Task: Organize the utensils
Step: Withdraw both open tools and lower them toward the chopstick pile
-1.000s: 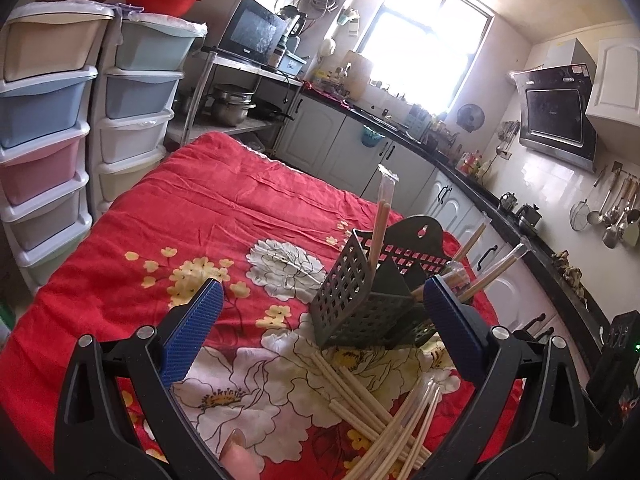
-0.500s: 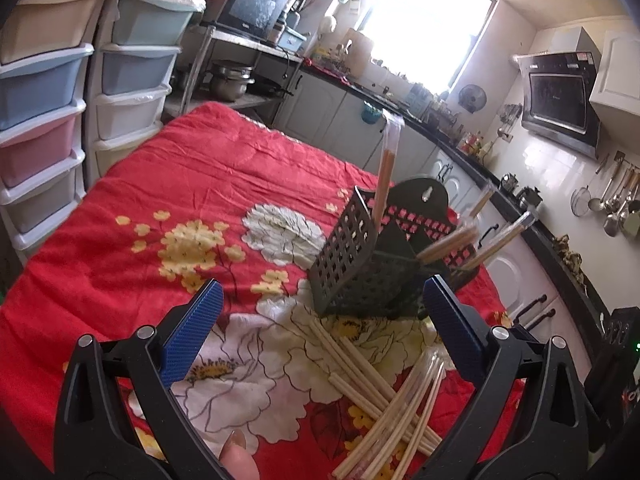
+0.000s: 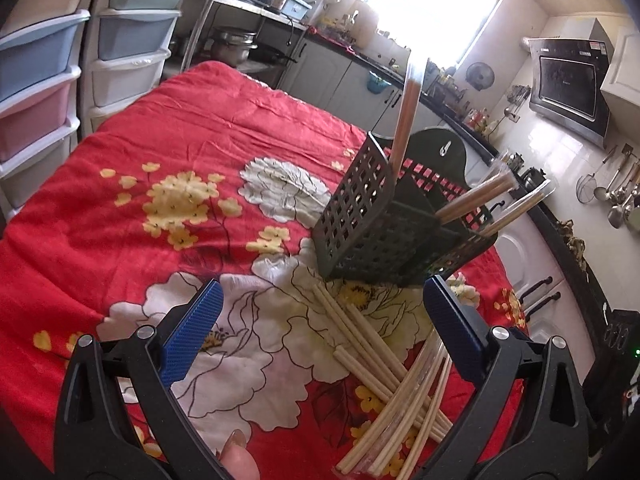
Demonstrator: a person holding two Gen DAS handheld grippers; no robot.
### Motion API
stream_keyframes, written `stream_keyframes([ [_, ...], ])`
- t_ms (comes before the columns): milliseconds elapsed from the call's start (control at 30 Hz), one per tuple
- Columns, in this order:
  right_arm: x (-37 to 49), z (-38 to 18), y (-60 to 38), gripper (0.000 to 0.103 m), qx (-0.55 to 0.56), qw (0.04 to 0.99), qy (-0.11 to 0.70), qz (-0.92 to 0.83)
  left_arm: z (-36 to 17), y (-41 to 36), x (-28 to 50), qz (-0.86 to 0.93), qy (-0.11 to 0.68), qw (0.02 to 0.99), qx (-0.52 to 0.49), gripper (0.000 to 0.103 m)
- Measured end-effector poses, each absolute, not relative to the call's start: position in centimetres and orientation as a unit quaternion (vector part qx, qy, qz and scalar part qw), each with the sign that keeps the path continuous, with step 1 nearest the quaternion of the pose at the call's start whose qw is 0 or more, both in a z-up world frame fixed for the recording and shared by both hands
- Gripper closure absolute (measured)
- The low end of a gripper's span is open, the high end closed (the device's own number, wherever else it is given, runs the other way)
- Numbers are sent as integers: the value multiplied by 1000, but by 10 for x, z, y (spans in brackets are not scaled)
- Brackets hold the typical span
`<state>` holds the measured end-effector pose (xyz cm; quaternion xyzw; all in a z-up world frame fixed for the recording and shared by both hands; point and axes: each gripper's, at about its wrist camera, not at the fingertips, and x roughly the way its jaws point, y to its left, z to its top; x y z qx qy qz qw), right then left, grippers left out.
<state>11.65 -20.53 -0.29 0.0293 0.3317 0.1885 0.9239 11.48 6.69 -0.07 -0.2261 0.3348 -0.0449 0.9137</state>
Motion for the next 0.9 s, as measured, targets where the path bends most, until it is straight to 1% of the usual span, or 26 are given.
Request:
stream_keyframes([
  [500, 123, -28, -209, 41, 22, 908, 381, 173, -26, 55, 130, -61, 380, 895, -226, 12],
  [567, 126, -33, -210, 41, 22, 905, 390, 170, -30, 54, 133, -65, 386, 892, -228, 18],
  [600, 128, -35, -210, 41, 24, 903, 395, 168, -34, 54, 135, -67, 391, 889, -229, 20],
  [667, 130, -38, -210, 41, 24, 900, 402, 167, -39, 53, 138, -68, 399, 884, -233, 30],
  [733, 133, -41, -210, 41, 24, 898, 408, 166, -44, 54, 142, -73, 408, 878, -240, 36],
  [800, 135, -44, -210, 41, 23, 895, 414, 164, -49, 54, 146, -77, 415, 871, -251, 40],
  [867, 137, -45, -210, 41, 24, 894, 417, 163, -53, 55, 149, -81, 422, 865, -260, 47],
  [900, 138, -46, -210, 44, 24, 893, 419, 163, -56, 55, 152, -85, 425, 861, -267, 48],
])
